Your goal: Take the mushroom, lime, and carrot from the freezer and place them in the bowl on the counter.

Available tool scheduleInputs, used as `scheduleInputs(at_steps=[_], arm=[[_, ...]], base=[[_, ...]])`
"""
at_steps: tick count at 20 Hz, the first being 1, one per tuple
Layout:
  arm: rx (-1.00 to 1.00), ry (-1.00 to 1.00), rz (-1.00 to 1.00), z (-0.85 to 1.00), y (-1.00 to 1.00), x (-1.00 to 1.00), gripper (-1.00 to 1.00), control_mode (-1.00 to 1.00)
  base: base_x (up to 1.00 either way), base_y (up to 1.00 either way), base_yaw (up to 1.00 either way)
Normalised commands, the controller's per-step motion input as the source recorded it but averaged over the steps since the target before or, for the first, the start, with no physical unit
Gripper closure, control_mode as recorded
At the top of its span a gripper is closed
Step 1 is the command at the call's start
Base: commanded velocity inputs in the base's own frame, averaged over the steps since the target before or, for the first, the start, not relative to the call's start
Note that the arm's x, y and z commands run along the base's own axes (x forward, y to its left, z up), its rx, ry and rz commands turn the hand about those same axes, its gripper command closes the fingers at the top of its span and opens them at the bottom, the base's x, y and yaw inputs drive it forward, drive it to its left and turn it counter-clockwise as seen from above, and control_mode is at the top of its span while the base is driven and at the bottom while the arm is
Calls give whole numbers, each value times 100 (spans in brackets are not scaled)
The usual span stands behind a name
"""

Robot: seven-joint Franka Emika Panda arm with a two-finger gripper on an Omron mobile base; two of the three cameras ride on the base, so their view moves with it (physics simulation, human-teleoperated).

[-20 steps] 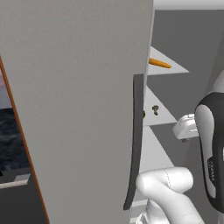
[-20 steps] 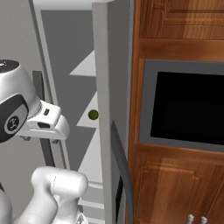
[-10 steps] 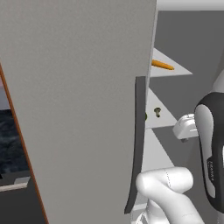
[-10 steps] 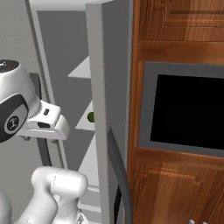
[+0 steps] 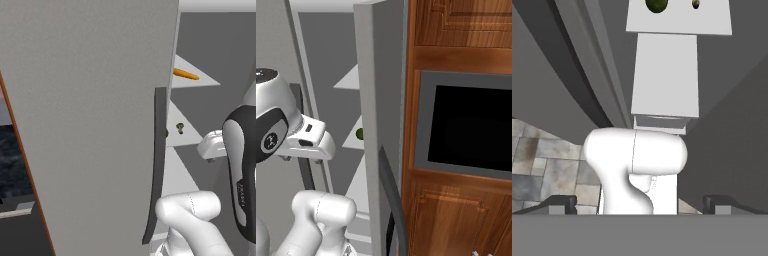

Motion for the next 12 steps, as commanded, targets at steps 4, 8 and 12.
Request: scheduleInputs(at_steps=[4,8,12], arm=[[0,0,0,1,-2,0,-100,-100],[0,-2,3,37,-18,2,-100,-100],[1,-4,2,68,-4,7,-100,-100]], base=[[0,0,0],[0,0,0],[0,0,0]])
